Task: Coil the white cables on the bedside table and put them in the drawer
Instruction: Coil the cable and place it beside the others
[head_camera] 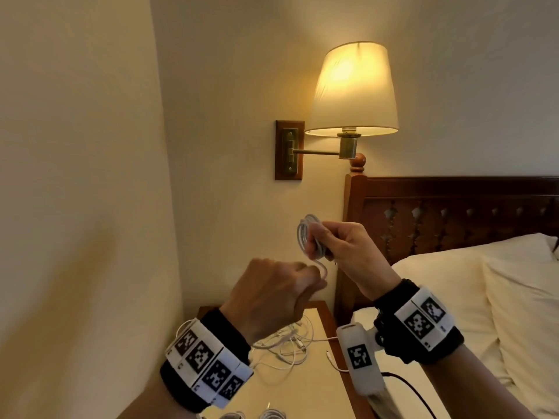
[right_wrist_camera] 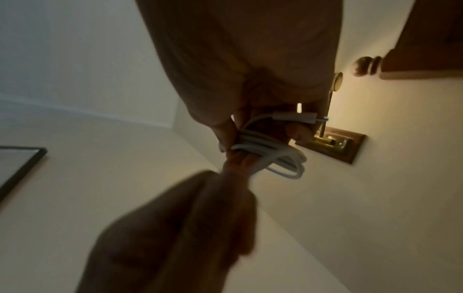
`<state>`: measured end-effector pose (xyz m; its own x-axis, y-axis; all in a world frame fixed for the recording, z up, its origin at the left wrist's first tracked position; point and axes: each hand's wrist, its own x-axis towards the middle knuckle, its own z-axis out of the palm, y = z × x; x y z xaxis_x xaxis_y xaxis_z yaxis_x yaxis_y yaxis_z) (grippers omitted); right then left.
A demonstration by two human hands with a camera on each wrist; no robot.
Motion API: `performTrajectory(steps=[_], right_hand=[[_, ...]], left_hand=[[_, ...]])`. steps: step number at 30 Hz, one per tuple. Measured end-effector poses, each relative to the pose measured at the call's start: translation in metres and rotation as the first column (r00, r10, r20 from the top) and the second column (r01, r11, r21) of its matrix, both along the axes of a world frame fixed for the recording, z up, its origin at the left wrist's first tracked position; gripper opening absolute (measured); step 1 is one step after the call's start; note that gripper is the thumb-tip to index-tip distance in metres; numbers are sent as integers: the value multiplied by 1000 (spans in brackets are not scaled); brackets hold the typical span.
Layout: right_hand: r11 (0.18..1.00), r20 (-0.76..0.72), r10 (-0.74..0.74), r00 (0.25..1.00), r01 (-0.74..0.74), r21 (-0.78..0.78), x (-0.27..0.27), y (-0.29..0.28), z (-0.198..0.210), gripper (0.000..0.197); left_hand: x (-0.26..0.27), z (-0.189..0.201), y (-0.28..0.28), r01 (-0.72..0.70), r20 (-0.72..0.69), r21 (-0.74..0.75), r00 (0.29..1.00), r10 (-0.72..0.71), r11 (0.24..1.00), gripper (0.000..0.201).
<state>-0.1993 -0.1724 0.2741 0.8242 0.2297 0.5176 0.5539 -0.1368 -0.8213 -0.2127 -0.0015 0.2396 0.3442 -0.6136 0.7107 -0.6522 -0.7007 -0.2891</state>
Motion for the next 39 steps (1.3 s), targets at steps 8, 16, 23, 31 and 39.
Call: performTrajectory(steps=[8,16,23,31,39], right_hand=[[974,-4,67,998,-66,-218,-7,-2,-1,37],[886,-292,463,837,-424,187,-4,-4,1,31],[770,-323,552,769,-321,552,11,-19,11,33],[694,-370,635,678,-289,659,19,-4,4,37],[630,-357,698,621,-296,718,21,10,1,35]], left_hand=[[10,28,23,24,165,-163,986,3,986,37],[49,12,35,171,-115,-418,964,-238,892,45],[70,-31,57,-126,-528,-711,745,-407,692,27],[59,-22,41,-445,-452,-861,450,-770,245,39],[58,23,19,-480,-208,-877,379,-902,1,22]])
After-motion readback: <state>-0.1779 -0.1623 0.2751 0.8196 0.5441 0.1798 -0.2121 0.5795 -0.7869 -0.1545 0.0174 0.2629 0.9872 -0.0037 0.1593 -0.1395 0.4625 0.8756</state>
